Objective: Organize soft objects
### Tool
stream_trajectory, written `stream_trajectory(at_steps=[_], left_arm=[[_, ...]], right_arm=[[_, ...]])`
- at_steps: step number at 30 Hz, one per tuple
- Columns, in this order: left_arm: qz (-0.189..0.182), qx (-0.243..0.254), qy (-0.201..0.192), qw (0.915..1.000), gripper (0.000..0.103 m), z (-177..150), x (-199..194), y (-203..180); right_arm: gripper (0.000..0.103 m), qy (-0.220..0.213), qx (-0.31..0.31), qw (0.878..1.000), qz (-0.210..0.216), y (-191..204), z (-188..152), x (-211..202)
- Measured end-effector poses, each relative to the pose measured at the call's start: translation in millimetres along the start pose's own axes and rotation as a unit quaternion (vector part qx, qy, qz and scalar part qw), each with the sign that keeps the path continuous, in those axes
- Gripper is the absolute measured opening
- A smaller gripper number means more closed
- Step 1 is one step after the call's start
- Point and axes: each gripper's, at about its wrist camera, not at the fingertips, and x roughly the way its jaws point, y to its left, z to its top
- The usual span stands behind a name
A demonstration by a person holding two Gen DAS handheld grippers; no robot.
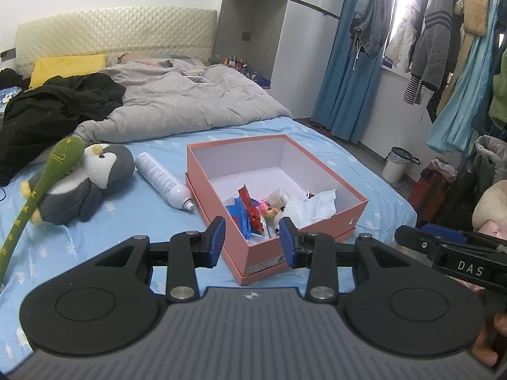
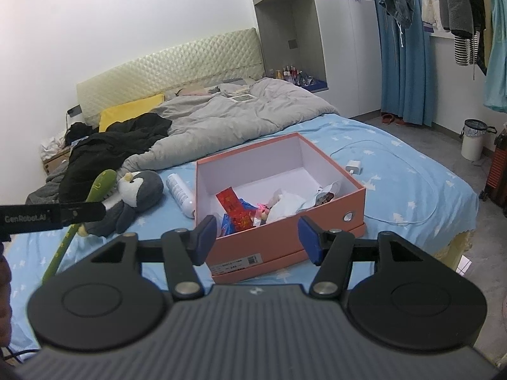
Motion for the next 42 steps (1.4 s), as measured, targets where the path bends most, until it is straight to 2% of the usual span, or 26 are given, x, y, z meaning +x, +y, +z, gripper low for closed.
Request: stream_trajectory(at_steps=[4, 5, 7, 10, 13, 19, 23, 42], left_arm=[[-0.001, 0.001, 0.001, 1.0, 0.045, 0.1, -0.1, -1.6], [0.0, -0.001, 0.002, 1.0, 0.05, -0.1, -1.1, -1.1], [-0.001, -0.008, 0.0, 1.0, 0.075, -1.0, -2.2, -0.5], [0.001, -0.011, -0.008, 0.9999, 0.092, -2.1, -4.1, 0.2], [0.005, -0.007, -0.005, 0.9999, 0.1, -1.7, -3.6, -0.1], [0.026, 0.003, 0.005, 0.9996, 0.102, 0.4, -2.4, -1.3], [0.021, -0.006, 0.01, 0.9997, 0.102, 1.5, -1.0, 2.8], [0.027, 0.007, 0.013, 0.9995, 0.102, -0.8, 0.9, -3.2]], right_arm=[[0.062, 0.0, -0.001, 1.0, -0.004, -0.2, 0.7, -1.1], [0.069, 0.001, -0.001, 1.0, -0.006, -0.3, 1.0, -0.6], [0.088, -0.001, 0.004, 1.0, -0.007, -1.9, 0.1, 1.1], [0.088, 0.0, -0.005, 1.0, -0.019, -2.2, -0.6, 2.5], [0.088, -0.002, -0.013, 1.0, -0.025, -1.9, 0.6, 2.6], [0.088, 0.004, -0.019, 1.0, -0.024, 0.5, 2.8, 6.2], [0.088, 0.01, -0.021, 0.999, -0.029, 2.3, 1.8, 8.1], [0.088, 0.016, -0.016, 0.999, -0.028, 3.6, -2.1, 9.5]])
